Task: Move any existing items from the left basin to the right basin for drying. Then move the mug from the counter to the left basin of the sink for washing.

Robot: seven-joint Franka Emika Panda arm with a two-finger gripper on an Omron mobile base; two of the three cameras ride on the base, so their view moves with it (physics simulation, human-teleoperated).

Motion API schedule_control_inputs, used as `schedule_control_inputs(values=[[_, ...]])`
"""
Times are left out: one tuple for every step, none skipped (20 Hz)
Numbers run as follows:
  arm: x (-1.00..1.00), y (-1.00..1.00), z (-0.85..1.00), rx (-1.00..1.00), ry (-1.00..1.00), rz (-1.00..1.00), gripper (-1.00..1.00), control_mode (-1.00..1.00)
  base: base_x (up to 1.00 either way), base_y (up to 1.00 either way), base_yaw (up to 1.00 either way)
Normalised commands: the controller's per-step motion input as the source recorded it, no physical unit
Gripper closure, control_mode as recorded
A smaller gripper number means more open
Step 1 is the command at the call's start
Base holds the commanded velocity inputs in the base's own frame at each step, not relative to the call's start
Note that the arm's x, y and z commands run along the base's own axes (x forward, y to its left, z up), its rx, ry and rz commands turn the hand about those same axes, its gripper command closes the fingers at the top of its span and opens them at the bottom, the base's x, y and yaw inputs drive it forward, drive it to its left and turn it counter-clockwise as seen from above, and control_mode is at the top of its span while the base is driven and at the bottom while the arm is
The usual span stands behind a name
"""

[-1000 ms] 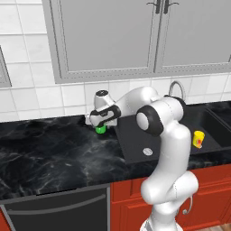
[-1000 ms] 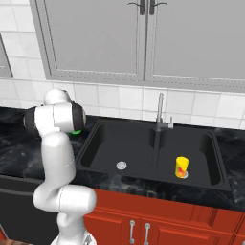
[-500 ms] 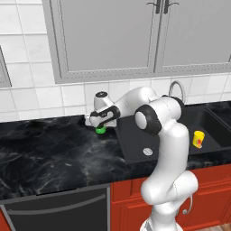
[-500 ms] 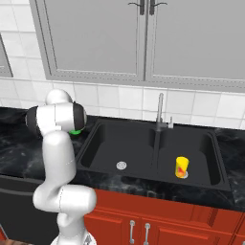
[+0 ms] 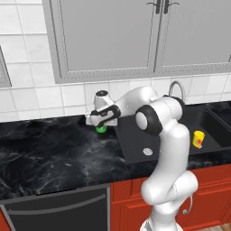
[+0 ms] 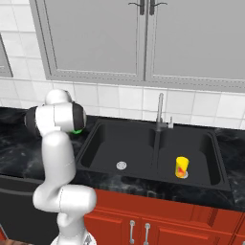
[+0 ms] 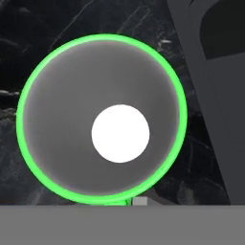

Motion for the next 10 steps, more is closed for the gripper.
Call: schedule_control_inputs(values=[[-0.21,-0.46,0.13,-0.04,0.10,-0.07,1.00,-1.00,0.00,0.00,0.00],[-0.22,-0.47,0.21,-0.07,0.12,-0.10,1.00,-1.00,0.00,0.00,0.00],[-0.24,-0.62,0.14,-0.08,0.14,-0.11,1.00,-1.00,0.00,0.00,0.00],[-0.15,-0.73,0.13,-0.08,0.16,-0.13,1.00,-1.00,0.00,0.00,0.00],[-0.14,-0.79,0.10,-0.08,0.17,-0.13,1.00,-1.00,0.00,0.00,0.00],[-0.14,-0.80,0.09,-0.09,0.17,-0.13,1.00,-1.00,0.00,0.00,0.00],[-0.12,-0.76,0.08,-0.09,0.19,-0.14,1.00,-1.00,0.00,0.00,0.00],[-0.11,-0.80,0.09,-0.09,0.20,-0.15,1.00,-1.00,0.00,0.00,0.00],[-0.11,-0.86,0.09,-0.07,0.20,-0.15,1.00,-1.00,0.00,0.00,0.00],[-0.11,-0.89,0.09,-0.07,0.20,-0.16,1.00,-1.00,0.00,0.00,0.00]])
